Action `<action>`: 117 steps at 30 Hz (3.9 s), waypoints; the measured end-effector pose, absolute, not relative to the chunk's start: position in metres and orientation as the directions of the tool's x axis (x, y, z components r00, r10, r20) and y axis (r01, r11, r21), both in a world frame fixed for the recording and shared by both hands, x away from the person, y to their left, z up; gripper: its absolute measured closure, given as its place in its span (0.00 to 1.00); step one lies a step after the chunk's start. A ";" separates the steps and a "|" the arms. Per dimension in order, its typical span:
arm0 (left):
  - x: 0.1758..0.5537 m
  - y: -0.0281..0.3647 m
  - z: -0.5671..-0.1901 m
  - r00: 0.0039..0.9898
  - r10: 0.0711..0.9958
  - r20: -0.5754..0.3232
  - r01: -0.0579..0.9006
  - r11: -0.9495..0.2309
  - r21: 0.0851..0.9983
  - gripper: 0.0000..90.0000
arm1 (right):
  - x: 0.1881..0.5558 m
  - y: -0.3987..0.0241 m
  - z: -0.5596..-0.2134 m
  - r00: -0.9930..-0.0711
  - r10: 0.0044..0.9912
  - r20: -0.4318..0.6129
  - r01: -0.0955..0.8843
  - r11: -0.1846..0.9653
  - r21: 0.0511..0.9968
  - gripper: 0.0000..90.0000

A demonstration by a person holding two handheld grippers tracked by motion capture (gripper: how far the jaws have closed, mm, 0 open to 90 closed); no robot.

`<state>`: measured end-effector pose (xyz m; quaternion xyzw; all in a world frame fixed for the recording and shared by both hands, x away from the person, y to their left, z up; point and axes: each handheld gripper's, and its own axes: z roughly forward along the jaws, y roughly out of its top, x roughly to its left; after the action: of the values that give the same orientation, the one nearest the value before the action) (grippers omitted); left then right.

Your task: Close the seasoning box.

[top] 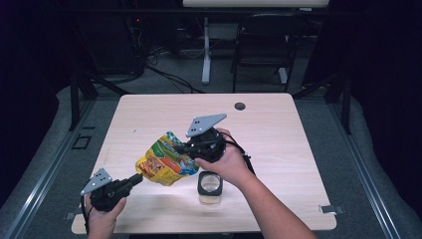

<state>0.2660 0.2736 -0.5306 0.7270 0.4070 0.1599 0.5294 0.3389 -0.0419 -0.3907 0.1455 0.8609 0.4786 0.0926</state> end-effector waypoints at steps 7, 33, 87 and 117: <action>0.272 0.273 -0.538 0.602 0.784 -0.152 0.440 -0.166 0.883 1.00 | 0.342 -0.040 -0.410 -0.932 0.361 -0.030 0.180 0.532 0.827 1.00; 0.273 0.274 -0.547 0.618 0.778 -0.116 0.435 -0.216 0.874 1.00 | 0.347 -0.044 -0.440 -0.940 0.339 0.042 0.234 0.548 0.803 0.99; 0.285 0.270 -0.560 0.755 0.592 -0.282 0.484 -0.213 0.849 0.58 | 0.333 -0.043 -0.441 -0.982 0.181 -0.057 0.061 0.585 0.809 1.00; 0.260 0.271 -0.528 0.785 0.589 -0.190 0.370 -0.199 0.908 0.75 | 0.328 -0.056 -0.428 -0.967 0.248 -0.058 0.080 0.511 0.856 1.00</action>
<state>0.2604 0.2710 -0.5282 0.7679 0.3121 0.0997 0.5504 0.3278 -0.0564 -0.4279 0.0950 0.8649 0.4853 0.0867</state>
